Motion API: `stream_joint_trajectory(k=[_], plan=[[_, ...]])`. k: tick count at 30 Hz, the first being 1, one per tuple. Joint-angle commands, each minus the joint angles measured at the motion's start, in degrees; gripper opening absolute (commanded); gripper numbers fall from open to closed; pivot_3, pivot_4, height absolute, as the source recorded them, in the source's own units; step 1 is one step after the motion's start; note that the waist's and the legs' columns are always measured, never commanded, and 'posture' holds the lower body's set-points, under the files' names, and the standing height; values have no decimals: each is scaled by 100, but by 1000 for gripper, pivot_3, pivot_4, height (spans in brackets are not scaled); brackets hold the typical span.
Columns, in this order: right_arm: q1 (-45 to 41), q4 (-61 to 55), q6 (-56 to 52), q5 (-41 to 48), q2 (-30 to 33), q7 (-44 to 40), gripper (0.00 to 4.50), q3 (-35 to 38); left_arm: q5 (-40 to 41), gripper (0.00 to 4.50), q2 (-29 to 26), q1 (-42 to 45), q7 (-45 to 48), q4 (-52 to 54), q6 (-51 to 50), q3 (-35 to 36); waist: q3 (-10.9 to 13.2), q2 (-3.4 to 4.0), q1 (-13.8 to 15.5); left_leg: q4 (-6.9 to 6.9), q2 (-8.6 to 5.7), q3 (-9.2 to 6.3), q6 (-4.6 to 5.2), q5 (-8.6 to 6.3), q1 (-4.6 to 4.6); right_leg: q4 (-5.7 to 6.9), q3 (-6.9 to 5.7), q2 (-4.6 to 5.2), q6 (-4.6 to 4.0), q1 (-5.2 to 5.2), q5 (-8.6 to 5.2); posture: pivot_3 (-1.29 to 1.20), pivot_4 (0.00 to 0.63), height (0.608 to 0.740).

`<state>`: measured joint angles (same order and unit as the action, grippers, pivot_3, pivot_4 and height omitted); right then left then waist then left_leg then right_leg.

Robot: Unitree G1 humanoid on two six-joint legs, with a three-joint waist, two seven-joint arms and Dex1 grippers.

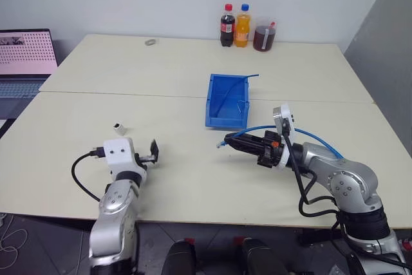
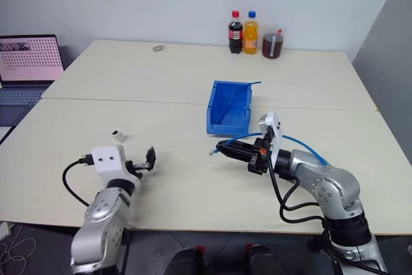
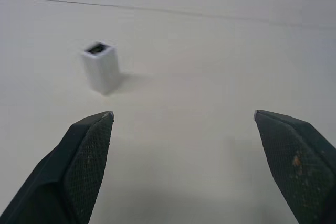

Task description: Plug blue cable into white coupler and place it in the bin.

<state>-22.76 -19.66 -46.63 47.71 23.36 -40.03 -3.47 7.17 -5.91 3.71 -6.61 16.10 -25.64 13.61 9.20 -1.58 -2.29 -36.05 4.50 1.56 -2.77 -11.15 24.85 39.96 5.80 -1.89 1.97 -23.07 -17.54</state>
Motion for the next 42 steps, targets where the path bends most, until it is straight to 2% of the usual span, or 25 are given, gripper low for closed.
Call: stream_joint_trajectory(k=[1,21,39,42], plan=[[-145,-49,145,-55,7,-79,57,82,-303,4500,265,437,-801,-353,94,240,0,-1,24,0,-1,1,0,0,0,0,1,0,0,0,0,0,150,740],[-283,50,142,-161,-12,-82,56,90,-412,4500,358,2478,-2499,-2810,574,875,3,-7,49,1,-3,0,-1,1,3,-2,-2,-1,4,2,3,0,150,740],[-293,76,124,-157,-53,-24,55,95,-334,4500,111,3186,-2594,-3958,1142,945,7,-14,53,1,-4,1,-3,1,4,-2,-3,0,6,2,4,0,150,740],[-286,71,117,-155,-59,-21,55,98,-330,4014,97,3204,-2593,-4007,1192,935,7,-14,54,1,-4,0,-3,1,4,-2,-3,0,6,2,4,0,150,740]])
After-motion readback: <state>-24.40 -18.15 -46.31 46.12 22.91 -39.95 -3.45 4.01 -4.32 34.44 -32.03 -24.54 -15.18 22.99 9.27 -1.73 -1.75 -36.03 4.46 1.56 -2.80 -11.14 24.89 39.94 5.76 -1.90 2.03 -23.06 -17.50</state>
